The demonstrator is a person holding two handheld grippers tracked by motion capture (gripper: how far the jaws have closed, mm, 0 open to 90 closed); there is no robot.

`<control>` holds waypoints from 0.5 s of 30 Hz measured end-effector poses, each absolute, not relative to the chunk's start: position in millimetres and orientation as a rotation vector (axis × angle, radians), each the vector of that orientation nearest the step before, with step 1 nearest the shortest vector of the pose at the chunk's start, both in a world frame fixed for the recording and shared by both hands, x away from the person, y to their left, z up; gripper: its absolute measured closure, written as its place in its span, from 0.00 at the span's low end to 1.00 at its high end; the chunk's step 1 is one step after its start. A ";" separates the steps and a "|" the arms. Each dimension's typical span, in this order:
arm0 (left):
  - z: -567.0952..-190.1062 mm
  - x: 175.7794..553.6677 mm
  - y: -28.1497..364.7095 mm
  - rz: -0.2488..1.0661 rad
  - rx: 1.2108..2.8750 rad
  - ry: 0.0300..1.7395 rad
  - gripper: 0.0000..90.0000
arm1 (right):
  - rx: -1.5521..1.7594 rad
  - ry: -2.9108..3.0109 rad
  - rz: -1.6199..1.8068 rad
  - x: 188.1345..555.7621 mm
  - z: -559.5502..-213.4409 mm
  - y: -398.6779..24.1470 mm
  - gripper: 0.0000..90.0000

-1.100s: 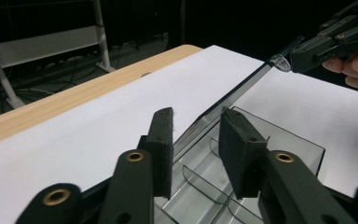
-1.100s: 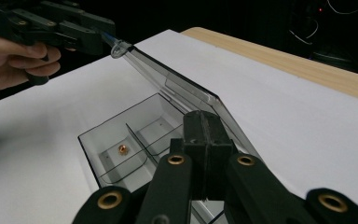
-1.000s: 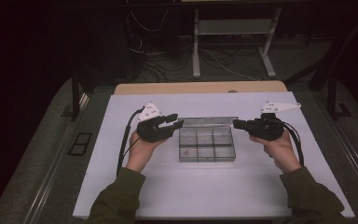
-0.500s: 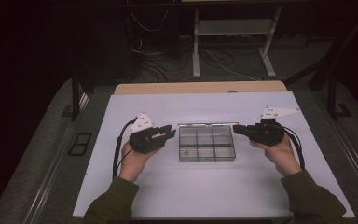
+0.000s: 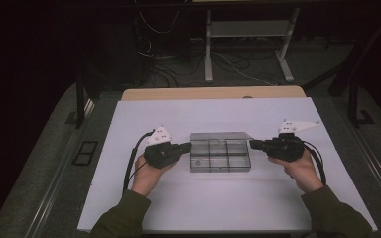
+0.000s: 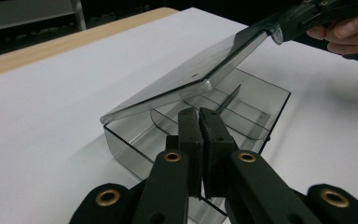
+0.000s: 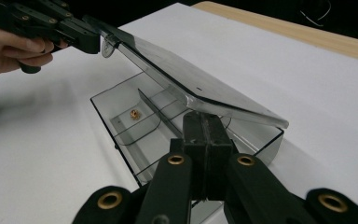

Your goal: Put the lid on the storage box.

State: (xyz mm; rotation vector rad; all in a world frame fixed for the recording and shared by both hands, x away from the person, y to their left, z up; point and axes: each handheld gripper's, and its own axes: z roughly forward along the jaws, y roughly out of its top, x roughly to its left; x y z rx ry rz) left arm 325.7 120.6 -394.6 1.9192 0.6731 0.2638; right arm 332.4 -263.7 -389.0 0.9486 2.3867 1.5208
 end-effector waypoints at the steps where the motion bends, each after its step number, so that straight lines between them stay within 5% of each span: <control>1: -395.3 325.8 120.3 0.261 1.926 0.671 0.97 | 0.946 2.393 1.516 331.9 -390.0 -262.9 0.99; 15: -407.0 321.5 118.7 0.231 1.989 0.664 0.97 | 0.920 2.475 1.433 326.6 -403.7 -256.9 0.99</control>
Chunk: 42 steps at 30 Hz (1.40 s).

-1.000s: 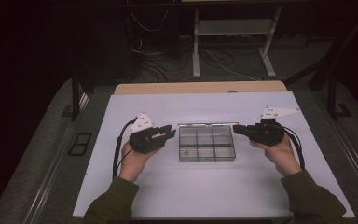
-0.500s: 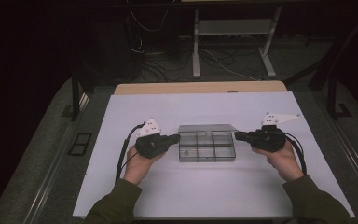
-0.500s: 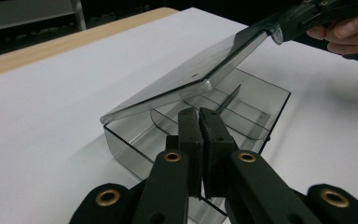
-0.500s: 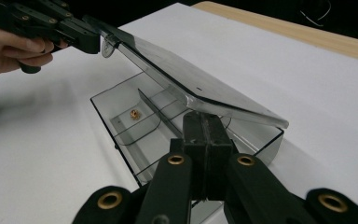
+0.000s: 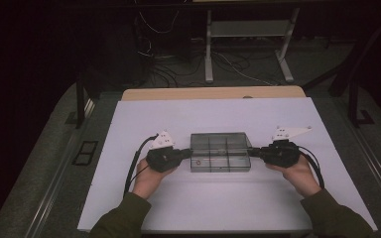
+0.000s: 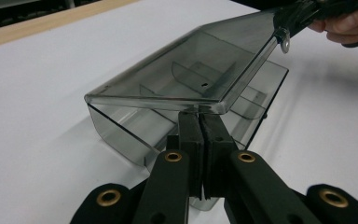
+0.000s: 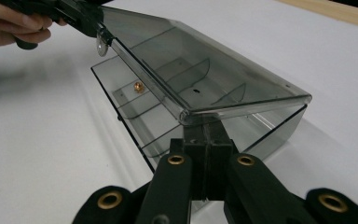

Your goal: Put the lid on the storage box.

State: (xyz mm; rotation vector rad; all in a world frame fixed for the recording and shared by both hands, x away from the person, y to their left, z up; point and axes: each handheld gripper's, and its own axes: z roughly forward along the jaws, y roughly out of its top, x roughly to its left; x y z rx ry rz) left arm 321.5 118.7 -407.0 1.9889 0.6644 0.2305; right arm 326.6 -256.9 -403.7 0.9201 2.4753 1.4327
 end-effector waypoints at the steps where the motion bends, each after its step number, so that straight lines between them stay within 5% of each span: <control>1: -408.4 320.7 119.0 0.227 1.988 0.666 0.97 | 0.920 2.478 1.427 325.8 -405.1 -257.5 0.99; 42: -431.9 324.5 122.4 0.185 2.166 0.684 0.96 | 0.932 2.562 1.205 321.5 -426.5 -259.6 0.99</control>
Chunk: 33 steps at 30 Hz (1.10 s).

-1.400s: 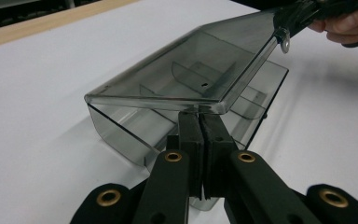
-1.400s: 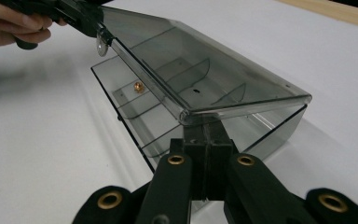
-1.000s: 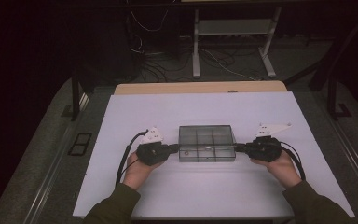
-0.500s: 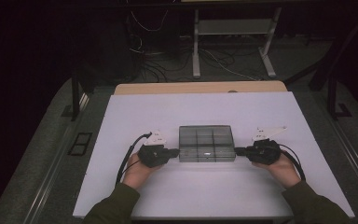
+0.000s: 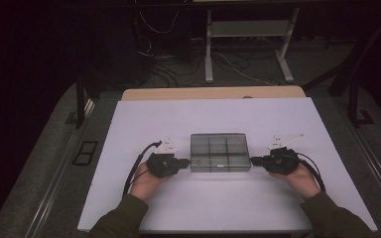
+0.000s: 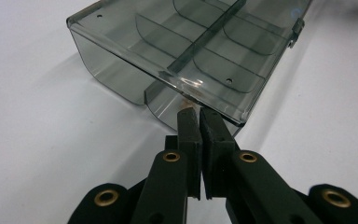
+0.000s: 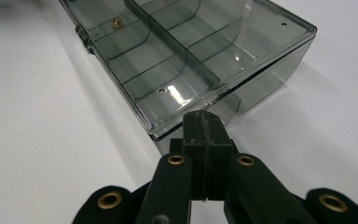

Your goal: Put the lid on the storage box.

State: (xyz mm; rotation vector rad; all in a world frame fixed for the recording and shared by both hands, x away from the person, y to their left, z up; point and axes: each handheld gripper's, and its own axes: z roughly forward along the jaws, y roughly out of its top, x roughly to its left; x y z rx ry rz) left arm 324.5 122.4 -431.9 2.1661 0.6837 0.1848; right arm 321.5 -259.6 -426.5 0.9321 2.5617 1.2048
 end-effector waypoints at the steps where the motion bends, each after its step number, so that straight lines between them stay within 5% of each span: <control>1: -432.0 324.5 122.5 0.183 2.167 0.689 0.96 | 0.935 2.561 1.205 321.3 -426.4 -259.6 0.99; 10: -427.5 320.8 129.4 0.194 2.142 0.714 0.87 | 0.959 2.529 1.248 319.6 -422.8 -264.0 0.94; 25: -423.0 298.3 154.6 0.217 2.033 0.738 0.54 | 0.973 2.445 1.339 300.4 -416.1 -273.1 0.51; 33: -424.4 286.1 163.3 0.235 2.005 0.738 0.44 | 0.986 2.427 1.328 290.7 -420.7 -272.0 0.41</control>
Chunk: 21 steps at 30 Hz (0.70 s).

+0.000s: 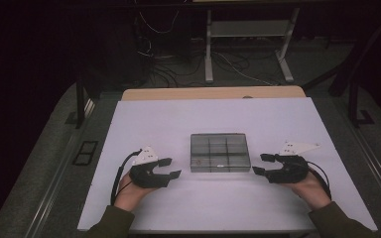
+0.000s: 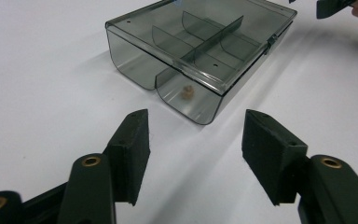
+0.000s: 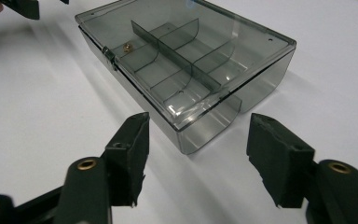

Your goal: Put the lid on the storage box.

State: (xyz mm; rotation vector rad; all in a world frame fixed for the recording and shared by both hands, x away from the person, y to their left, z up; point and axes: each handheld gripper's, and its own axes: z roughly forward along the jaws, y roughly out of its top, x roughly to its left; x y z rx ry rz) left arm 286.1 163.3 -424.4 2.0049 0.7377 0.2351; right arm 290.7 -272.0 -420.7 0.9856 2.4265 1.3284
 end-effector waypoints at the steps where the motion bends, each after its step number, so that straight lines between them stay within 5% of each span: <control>1: -424.8 284.6 164.2 0.237 2.003 0.734 0.43 | 0.994 2.424 1.333 289.5 -421.4 -272.4 0.41; 21: -434.6 262.8 176.6 0.262 1.942 0.752 0.18 | 1.038 2.325 1.400 254.1 -439.8 -288.6 0.22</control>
